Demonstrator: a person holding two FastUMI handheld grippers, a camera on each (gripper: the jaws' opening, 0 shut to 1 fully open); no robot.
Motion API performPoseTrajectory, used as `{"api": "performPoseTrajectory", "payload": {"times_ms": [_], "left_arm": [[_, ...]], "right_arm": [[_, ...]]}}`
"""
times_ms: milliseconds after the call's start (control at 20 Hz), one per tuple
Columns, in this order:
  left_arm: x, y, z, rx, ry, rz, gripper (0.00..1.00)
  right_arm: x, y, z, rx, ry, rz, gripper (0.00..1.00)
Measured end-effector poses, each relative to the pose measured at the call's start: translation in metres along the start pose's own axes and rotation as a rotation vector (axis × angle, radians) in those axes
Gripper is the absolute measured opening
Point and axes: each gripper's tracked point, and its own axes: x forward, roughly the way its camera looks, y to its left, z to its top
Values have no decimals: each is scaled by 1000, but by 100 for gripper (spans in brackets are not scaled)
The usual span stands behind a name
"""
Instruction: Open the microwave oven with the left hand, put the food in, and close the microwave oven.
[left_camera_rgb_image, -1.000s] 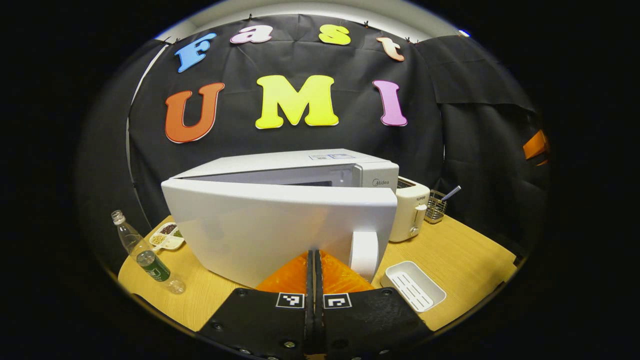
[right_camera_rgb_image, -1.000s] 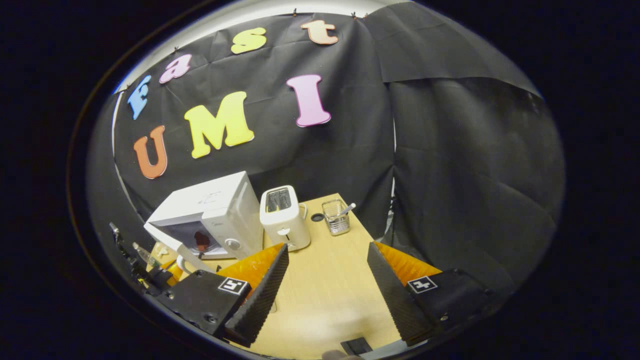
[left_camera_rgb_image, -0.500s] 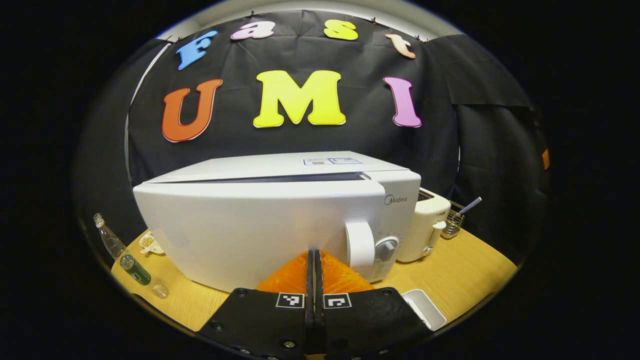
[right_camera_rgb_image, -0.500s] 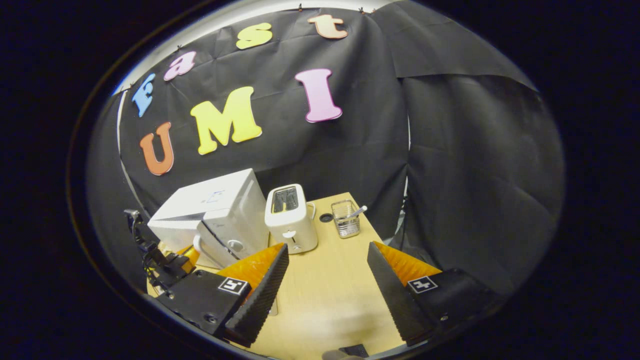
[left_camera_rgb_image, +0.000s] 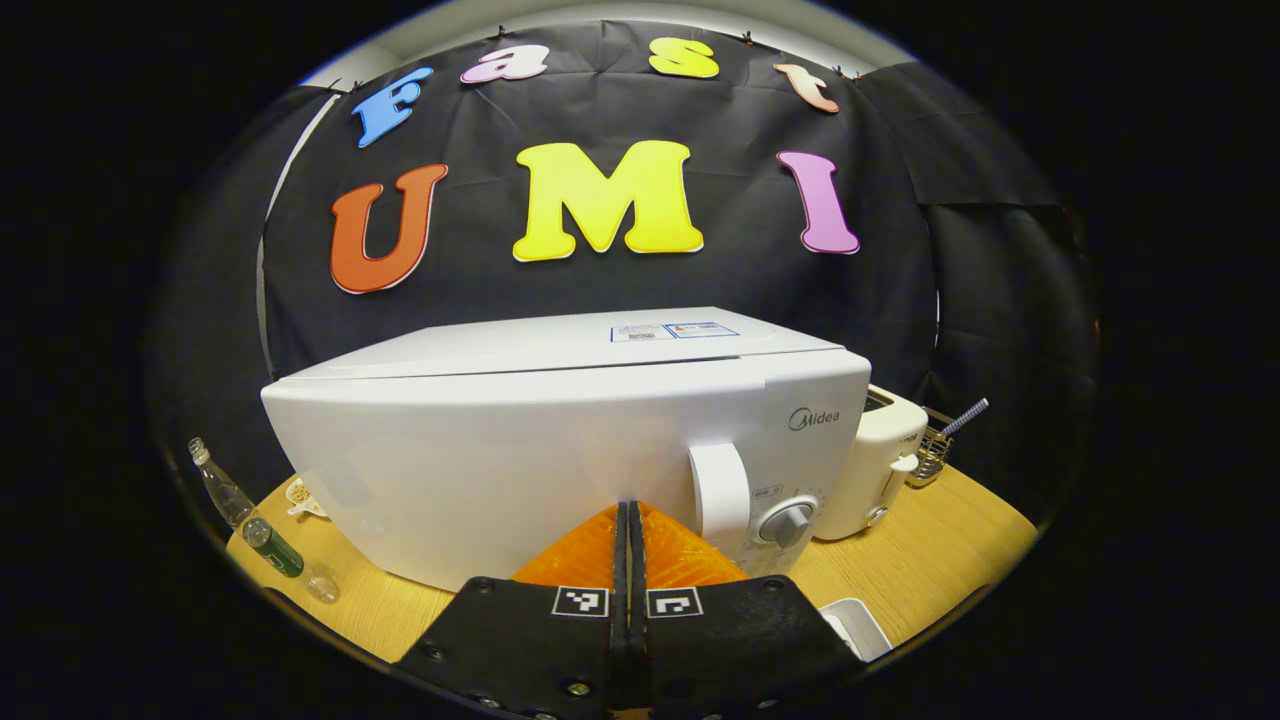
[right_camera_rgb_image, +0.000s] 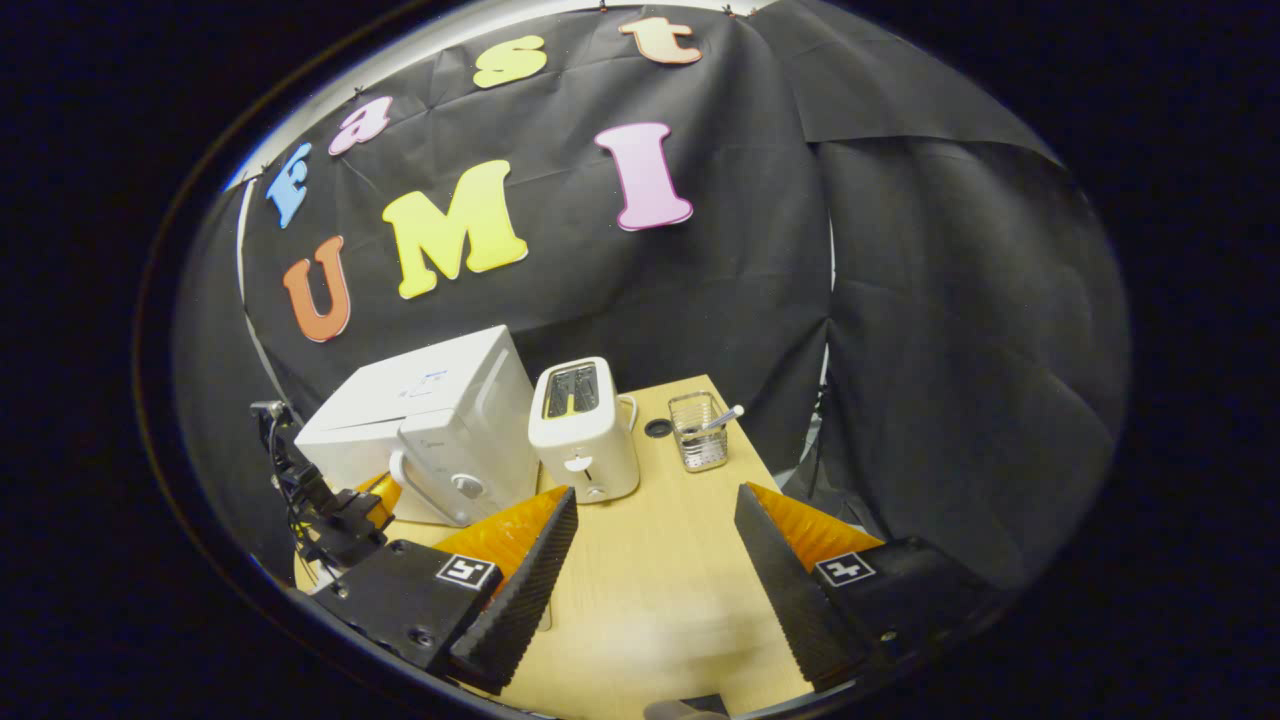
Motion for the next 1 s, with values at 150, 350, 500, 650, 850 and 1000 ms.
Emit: {"api": "performPoseTrajectory", "payload": {"times_ms": [150,350,500,650,850,1000], "left_arm": [[1,-3,-4,-10,23,11,0],[-4,-1,-2,-14,30,37,0],[-19,-5,2,-7,26,55,0],[-45,-10,4,-14,35,68,0],[-80,-14,10,-4,36,108,89],[-126,-17,34,4,-5,154,97]], "right_arm": [[4,0,0,-11,7,11,91],[8,1,1,-29,12,32,100],[11,2,2,-50,13,56,100],[15,-2,6,-84,-2,79,100],[11,-1,18,-148,-62,123,100],[2,-4,29,-187,-118,133,100]]}}
